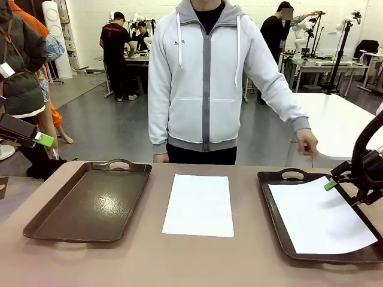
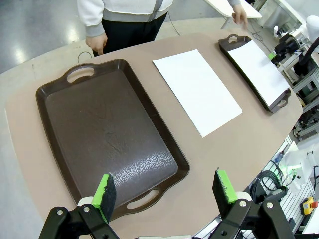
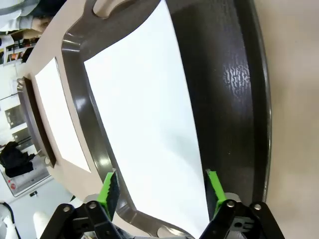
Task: Sort the A4 documents.
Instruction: Place the A4 Paper in the designated Handle tray.
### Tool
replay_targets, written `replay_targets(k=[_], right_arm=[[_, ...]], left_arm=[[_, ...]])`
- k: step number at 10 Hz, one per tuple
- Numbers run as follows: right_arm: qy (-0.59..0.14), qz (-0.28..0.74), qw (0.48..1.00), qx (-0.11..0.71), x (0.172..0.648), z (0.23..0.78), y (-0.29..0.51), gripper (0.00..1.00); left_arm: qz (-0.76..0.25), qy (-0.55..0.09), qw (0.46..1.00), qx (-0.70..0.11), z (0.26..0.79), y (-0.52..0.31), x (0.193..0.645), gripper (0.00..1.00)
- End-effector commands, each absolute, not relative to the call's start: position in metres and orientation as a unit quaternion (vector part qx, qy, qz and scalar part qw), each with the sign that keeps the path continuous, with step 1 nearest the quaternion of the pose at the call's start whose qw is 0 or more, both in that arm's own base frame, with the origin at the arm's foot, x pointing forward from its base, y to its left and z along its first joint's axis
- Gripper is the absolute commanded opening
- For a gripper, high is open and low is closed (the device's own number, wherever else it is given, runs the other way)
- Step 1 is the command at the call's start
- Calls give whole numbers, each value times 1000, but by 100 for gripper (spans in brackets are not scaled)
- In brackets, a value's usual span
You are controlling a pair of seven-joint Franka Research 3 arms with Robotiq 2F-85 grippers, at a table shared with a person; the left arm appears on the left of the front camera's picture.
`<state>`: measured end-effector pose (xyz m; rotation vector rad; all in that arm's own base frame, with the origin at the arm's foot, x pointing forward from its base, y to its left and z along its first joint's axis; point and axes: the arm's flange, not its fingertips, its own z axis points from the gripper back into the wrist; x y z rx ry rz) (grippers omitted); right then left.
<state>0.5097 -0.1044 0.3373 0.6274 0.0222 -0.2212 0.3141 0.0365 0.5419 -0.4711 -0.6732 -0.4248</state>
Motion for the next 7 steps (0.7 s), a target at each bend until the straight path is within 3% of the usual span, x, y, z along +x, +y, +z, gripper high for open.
replay_targets(k=[1, 7], right_arm=[[9, -126, 948, 291, 497, 341, -103, 100], [5, -132, 948, 289, 486, 344, -106, 100]], left_arm=[[-210, -326, 891, -235, 541, 38, 314, 100], [-210, -326, 891, -235, 541, 38, 314, 100]])
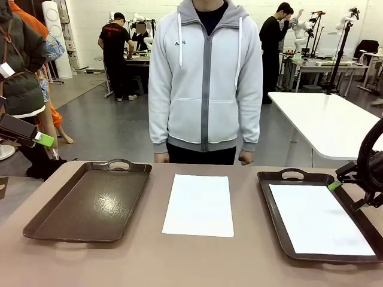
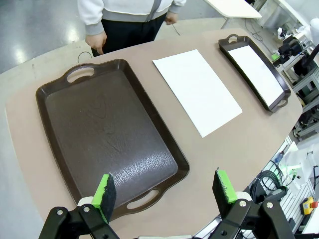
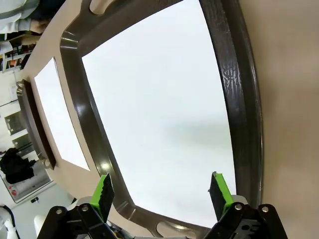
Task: Sort the A4 documents.
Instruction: Place the A4 Paper in the designated Handle tray, then receive the A4 Paper.
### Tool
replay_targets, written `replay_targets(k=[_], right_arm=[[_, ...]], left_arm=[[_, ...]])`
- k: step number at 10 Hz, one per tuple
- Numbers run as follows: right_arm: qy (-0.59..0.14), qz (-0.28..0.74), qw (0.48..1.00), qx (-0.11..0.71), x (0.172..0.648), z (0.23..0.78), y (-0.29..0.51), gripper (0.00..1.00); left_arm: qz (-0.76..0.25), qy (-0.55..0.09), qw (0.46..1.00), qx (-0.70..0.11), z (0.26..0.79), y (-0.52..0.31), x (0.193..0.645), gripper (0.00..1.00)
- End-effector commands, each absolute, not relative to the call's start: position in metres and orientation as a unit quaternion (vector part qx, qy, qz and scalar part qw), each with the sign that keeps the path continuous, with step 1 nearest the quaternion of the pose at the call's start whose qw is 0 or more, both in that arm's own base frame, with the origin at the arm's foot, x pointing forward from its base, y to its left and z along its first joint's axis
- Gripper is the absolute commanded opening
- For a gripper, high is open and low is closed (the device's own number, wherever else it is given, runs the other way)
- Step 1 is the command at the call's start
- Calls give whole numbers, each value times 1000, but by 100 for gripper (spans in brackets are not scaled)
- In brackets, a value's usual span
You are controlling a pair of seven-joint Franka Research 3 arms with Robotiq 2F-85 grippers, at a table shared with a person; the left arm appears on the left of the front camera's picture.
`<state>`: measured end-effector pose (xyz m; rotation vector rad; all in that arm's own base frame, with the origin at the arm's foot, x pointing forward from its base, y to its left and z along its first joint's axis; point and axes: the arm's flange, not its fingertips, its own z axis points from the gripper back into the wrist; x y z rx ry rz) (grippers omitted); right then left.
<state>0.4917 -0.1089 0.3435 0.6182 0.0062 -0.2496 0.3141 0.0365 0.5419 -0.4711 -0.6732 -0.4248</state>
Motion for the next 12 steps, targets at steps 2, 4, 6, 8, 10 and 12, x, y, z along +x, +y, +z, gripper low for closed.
replay_targets(k=[2, 4, 6, 8, 10, 12], right_arm=[[6, -129, 948, 290, 485, 344, -107, 100], [-1, -107, 943, 314, 494, 343, -96, 100], [3, -123, 945, 304, 491, 344, -109, 100], [3, -123, 945, 304, 491, 344, -109, 100], [3, -123, 945, 304, 491, 344, -109, 100], [3, -123, 945, 304, 491, 344, -109, 100]], left_arm=[[-210, -326, 891, -235, 541, 38, 314, 100], [-210, -326, 891, -235, 541, 38, 314, 100], [-210, -326, 891, -235, 541, 38, 314, 100], [-210, -326, 891, -235, 541, 38, 314, 100], [-210, -326, 891, -235, 541, 38, 314, 100], [-210, -326, 891, -235, 541, 38, 314, 100]])
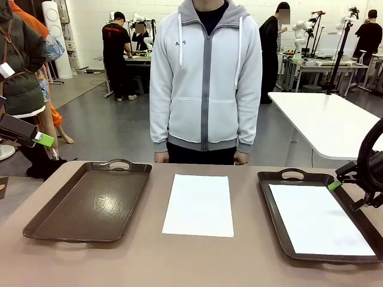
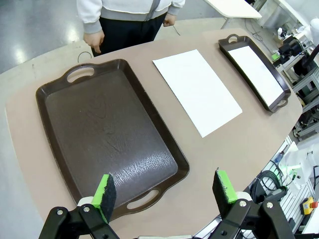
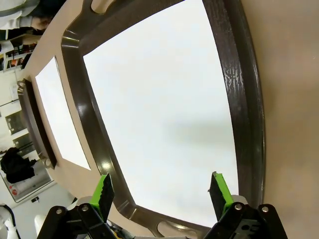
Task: Sort the A4 documents.
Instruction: Receive the A4 Paper.
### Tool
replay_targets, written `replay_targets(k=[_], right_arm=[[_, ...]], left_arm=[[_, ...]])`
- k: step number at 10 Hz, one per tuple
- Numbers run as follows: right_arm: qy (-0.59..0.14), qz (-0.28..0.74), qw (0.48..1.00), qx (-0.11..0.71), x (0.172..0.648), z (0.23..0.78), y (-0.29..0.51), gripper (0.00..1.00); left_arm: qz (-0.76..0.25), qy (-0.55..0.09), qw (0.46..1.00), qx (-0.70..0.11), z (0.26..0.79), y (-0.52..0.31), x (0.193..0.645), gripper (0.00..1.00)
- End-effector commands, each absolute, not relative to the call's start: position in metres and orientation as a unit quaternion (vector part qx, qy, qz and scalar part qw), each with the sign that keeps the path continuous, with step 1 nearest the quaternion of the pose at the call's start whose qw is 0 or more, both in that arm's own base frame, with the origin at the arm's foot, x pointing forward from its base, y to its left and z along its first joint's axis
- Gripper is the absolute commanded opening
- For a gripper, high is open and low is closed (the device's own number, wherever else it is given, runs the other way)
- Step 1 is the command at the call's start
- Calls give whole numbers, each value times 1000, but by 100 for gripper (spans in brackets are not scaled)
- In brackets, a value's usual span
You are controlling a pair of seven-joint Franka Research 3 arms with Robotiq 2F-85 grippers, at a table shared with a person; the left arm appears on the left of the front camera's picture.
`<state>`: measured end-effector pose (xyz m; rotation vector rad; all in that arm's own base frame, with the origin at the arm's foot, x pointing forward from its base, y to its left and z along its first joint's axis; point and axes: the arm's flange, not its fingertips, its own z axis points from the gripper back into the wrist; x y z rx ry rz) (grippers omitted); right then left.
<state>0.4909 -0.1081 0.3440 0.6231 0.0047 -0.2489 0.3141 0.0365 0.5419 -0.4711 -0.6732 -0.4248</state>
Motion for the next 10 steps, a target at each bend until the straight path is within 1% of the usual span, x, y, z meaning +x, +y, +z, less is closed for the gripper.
replay_targets(k=[1, 9, 10], right_arm=[[3, -123, 945, 304, 491, 344, -109, 100], [2, -122, 944, 306, 491, 344, -108, 100], [-17, -109, 945, 309, 482, 351, -99, 100]], left_arm=[[-210, -326, 891, -235, 541, 38, 314, 100], [-210, -326, 891, -235, 541, 38, 314, 100], [-210, -326, 891, -235, 541, 38, 314, 100]])
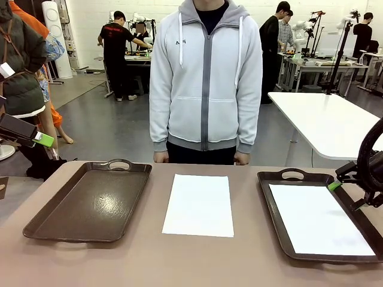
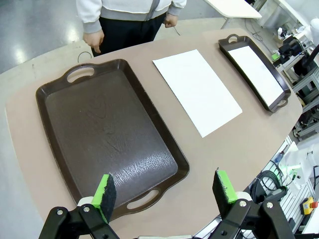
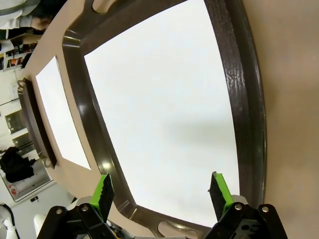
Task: Sort the A4 documents.
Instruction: Receive the A4 Paper.
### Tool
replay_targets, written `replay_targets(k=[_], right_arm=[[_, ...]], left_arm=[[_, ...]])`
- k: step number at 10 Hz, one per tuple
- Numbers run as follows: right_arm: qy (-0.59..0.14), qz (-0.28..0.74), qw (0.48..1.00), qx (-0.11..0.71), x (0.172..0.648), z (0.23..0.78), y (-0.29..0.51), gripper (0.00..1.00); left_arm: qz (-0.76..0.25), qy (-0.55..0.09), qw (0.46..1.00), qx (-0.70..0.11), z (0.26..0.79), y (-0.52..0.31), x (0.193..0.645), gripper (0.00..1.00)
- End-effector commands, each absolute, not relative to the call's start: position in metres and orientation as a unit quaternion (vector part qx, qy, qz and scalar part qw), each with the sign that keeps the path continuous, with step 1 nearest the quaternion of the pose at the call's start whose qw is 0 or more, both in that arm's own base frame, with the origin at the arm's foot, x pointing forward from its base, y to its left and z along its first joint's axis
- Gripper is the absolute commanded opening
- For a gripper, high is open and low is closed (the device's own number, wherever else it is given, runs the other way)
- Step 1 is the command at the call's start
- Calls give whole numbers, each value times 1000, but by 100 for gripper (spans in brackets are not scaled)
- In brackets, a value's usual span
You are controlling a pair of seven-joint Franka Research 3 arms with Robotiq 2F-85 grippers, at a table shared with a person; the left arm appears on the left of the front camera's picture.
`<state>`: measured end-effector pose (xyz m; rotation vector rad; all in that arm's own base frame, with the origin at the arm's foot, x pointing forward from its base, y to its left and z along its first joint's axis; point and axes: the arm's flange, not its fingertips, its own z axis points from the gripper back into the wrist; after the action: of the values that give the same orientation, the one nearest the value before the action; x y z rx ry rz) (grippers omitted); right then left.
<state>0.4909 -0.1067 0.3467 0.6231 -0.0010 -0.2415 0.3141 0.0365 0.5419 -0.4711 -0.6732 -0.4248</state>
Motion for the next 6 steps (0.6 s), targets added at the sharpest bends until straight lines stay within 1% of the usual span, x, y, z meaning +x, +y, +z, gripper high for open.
replay_targets(k=[1, 3, 4, 5, 6], right_arm=[[-39, -77, 951, 297, 486, 366, -83, 100], [-126, 26, 958, 257, 501, 425, -32, 100], [-138, 133, 945, 266, 512, 457, -5, 100], [-166, 214, 930, 249, 507, 478, 16, 100], [-191, 267, 913, 242, 489, 492, 28, 100]], left_arm=[[-210, -326, 891, -235, 541, 38, 314, 100], [-210, -326, 891, -235, 541, 38, 314, 100], [-210, -326, 891, -235, 541, 38, 314, 100], [-210, -326, 891, -235, 541, 38, 314, 100], [-210, -326, 891, -235, 541, 38, 314, 100]])
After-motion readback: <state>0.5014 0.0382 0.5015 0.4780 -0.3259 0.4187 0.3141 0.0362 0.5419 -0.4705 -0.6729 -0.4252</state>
